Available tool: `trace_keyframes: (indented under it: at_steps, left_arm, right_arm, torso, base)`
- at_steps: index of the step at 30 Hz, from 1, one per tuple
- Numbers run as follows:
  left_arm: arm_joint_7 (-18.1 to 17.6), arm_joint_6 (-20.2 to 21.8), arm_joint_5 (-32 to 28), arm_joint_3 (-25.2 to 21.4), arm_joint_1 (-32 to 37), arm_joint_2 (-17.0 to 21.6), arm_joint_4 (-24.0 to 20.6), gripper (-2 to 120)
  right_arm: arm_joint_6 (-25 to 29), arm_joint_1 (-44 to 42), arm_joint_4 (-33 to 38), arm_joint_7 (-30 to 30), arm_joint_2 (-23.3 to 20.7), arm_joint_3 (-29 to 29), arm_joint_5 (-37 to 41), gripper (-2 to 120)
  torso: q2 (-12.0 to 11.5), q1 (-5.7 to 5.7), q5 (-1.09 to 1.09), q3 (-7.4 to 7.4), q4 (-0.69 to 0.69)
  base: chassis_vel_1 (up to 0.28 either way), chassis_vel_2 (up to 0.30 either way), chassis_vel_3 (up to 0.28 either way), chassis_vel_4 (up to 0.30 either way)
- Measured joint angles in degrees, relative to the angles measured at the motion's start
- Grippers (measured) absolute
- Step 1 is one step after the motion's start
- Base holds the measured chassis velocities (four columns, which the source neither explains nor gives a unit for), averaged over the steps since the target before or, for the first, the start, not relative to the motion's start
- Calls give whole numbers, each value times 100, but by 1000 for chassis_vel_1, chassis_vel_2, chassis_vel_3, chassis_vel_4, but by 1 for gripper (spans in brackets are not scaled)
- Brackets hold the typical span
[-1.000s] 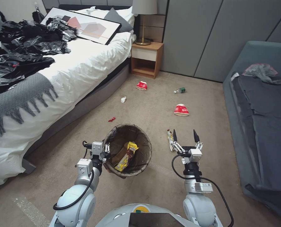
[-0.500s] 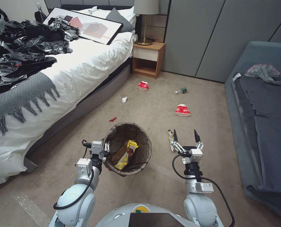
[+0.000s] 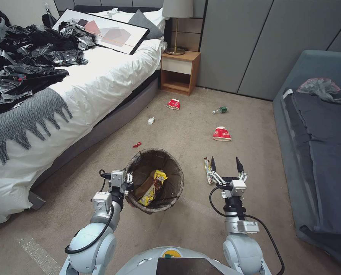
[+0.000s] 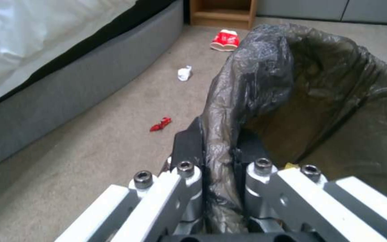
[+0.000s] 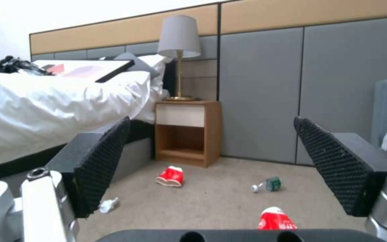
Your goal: Pick up the trash bin, then pick up the garbage from the floor and place it into the trash bin.
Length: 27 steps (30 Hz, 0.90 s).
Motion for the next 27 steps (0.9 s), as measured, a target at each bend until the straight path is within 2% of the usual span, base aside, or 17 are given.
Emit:
trace_keyframes:
  at_steps: [17,27]
  left_arm:
    - [-17,7,-7,-3,-11,-6,25,7]
    - [-31,35,-8,-10,-20,-9,30,7]
  right_arm:
    - [168,69,-102,-5,34,-31,-25,87]
    - [332,141,-162,-19,44,-50,-134,90]
  torso:
    - [0,1,1,1,0]
    - [0,0,0,0,-1]
  base:
    - [-163,175,174,-159]
    - [-17,14,8,-14]
